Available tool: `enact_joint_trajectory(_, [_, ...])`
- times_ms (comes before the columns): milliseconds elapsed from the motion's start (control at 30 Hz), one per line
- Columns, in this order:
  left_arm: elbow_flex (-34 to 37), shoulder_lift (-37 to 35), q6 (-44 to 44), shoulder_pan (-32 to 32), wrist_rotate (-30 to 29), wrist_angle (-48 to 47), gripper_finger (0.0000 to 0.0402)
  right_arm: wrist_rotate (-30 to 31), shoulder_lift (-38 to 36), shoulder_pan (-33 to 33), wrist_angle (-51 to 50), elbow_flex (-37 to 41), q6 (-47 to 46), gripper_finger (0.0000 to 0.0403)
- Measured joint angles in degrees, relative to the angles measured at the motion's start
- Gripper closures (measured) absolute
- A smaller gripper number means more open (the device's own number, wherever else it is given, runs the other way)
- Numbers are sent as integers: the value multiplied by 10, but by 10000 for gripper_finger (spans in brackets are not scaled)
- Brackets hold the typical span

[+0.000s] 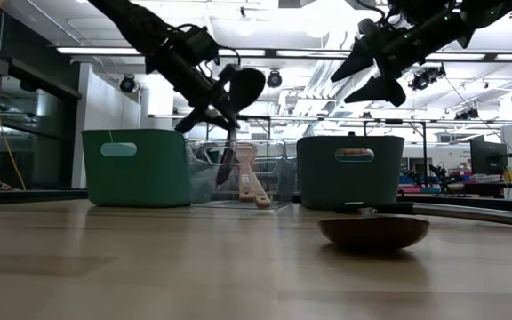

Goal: Pick & Place Kitchen Items
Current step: Put the black ladle into the transparent bin

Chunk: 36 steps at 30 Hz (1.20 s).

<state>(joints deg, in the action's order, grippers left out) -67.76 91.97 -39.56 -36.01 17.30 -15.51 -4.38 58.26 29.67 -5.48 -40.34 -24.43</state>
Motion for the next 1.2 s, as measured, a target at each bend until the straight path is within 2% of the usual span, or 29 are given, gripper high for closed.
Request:
enact_joint_trajectory(300, [0,39,-50,0,-6,11,369,6,0,0,0,0,0,92])
enact_joint_trajectory(700, [0,45,-114,9,1,-2,369,15,0,0,0,0,2,92])
enact_joint_trajectory(1000, [0,45,-117,16,-58,-31,369,15,0,0,0,0,7,92])
enact_joint_trajectory(1200, [0,45,-118,16,-73,-32,369,15,0,0,0,0,7,92])
